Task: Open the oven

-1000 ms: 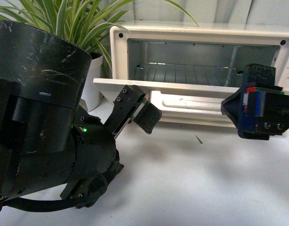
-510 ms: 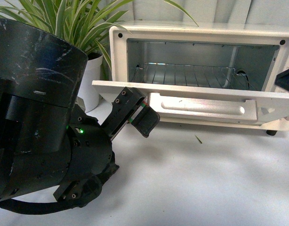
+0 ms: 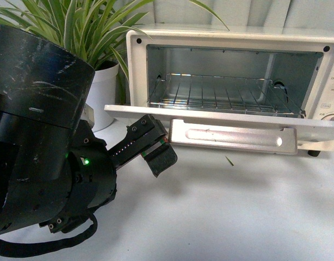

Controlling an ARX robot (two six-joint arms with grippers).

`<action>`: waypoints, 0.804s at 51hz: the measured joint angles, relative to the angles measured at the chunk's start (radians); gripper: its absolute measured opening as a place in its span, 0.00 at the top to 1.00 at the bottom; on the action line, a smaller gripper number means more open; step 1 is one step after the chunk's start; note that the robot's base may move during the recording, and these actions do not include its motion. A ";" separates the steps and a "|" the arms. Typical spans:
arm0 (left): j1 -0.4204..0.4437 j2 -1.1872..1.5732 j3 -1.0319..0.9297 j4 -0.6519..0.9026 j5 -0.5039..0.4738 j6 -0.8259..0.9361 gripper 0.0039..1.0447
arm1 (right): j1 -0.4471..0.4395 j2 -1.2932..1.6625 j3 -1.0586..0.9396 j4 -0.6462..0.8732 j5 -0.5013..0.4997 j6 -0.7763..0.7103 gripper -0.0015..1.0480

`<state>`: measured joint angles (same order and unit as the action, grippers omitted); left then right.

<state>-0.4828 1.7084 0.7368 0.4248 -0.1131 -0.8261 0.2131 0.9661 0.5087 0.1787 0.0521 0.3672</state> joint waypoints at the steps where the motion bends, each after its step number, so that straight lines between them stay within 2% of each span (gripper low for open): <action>1: 0.000 -0.002 -0.002 -0.001 -0.001 0.008 0.06 | -0.002 0.000 -0.001 0.000 -0.001 0.000 0.09; 18: 0.004 -0.038 -0.045 -0.022 -0.044 0.123 0.06 | -0.008 -0.004 -0.002 -0.002 -0.010 0.004 0.09; 41: -0.024 -0.017 -0.054 -0.037 -0.228 0.410 0.06 | -0.019 -0.016 -0.002 -0.011 -0.024 0.005 0.09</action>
<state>-0.5068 1.6913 0.6827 0.3878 -0.3408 -0.4160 0.1936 0.9504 0.5072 0.1680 0.0284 0.3717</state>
